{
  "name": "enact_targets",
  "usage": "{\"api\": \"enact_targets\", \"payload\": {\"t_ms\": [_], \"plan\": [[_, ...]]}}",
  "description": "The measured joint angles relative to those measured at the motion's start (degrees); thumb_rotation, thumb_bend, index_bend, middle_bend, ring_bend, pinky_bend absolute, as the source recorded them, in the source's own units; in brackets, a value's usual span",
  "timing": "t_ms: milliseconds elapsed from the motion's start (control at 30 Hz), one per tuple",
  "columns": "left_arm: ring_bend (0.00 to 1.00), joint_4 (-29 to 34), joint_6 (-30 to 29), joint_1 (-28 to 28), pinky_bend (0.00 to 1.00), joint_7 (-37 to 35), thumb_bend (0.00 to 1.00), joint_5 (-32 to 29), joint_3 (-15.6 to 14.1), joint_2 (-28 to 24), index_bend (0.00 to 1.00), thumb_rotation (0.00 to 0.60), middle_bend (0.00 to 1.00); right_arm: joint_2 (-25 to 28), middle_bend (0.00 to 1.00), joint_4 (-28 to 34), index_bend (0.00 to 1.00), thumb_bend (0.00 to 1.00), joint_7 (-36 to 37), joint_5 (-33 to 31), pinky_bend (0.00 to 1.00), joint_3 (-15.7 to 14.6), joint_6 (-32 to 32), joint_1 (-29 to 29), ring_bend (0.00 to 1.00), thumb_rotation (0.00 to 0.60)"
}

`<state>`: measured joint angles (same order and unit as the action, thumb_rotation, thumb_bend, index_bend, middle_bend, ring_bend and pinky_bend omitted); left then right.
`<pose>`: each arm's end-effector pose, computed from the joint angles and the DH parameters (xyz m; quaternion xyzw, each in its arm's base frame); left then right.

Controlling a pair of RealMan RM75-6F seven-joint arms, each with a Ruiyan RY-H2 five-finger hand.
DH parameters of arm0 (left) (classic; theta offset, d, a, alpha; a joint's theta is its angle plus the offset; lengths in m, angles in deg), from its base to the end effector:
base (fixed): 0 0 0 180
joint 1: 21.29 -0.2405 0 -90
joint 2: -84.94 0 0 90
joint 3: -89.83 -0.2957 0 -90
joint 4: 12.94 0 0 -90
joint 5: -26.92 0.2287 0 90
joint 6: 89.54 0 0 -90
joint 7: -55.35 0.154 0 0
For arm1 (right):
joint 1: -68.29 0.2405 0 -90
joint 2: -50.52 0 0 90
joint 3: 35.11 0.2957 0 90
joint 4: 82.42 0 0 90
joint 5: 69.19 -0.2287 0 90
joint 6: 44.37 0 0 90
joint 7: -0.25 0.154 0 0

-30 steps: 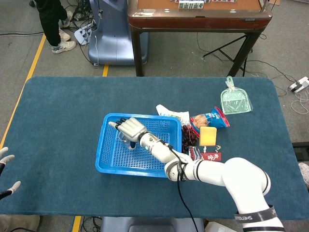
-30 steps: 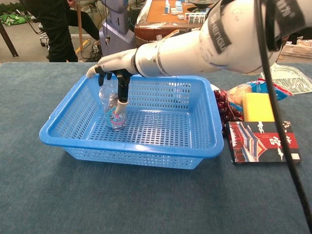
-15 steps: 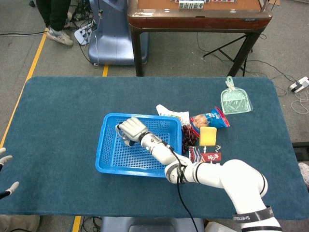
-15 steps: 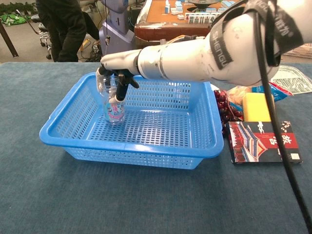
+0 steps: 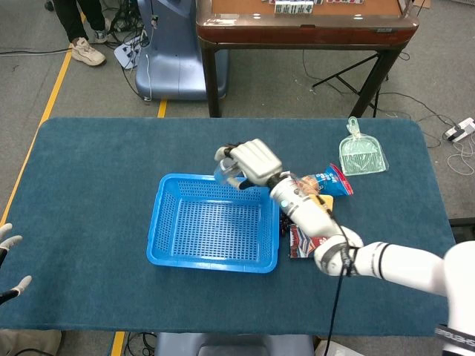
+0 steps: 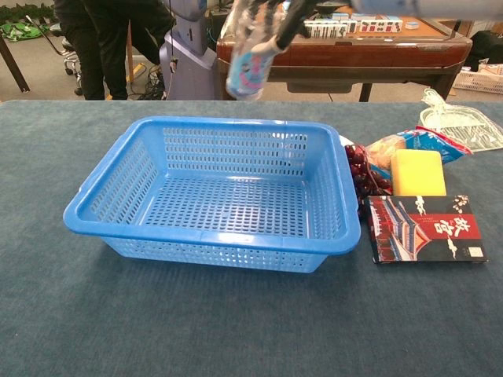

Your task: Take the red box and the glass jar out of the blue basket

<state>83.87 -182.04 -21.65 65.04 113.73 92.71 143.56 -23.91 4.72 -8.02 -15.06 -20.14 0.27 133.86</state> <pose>-0.3494 0.1624 0.2030 -0.5891 -0.3165 -0.3436 0.6593 -0.0273 -0.4740 0.0518 0.7607 -0.3341 0.4340 0.3484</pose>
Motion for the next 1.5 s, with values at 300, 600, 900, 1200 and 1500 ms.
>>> {"api": "enact_targets", "payload": {"t_ms": [300,600,900,1200,1500], "plan": [[0.16,-0.33,0.84,0.50,0.18,-0.06,0.15,0.08,-0.01,0.51,0.31,0.600,0.14,12.73,0.40,4.93,0.37,0.41,3.23,2.49,0.69,-4.70,3.74,-12.59,0.40,0.600],[0.16,-0.74,2.28,1.18,0.18,0.35,0.15,-0.17,-0.16,1.30,0.31,0.600,0.14,15.27,0.40,2.75,0.37,0.38,10.79,7.73,0.69,-10.25,5.38,-22.86,0.40,0.600],[0.16,-1.03,3.20,1.80,0.18,0.92,0.15,-0.21,-0.24,2.17,0.31,0.600,0.14,13.15,0.40,-5.05,0.37,0.35,15.32,10.43,0.69,-12.53,2.85,-27.07,0.40,0.600],[0.16,-1.02,3.37,1.91,0.18,1.25,0.15,-0.62,-0.24,2.24,0.31,0.600,0.14,7.93,0.29,-10.92,0.28,0.23,18.43,14.66,0.64,-13.45,-2.33,-27.53,0.35,0.600],[0.16,-1.04,3.02,1.61,0.18,1.12,0.15,-0.85,-0.34,1.99,0.31,0.600,0.14,8.68,0.07,-10.81,0.00,0.18,24.45,21.07,0.42,-13.13,-2.08,-28.03,0.13,0.600]]}}
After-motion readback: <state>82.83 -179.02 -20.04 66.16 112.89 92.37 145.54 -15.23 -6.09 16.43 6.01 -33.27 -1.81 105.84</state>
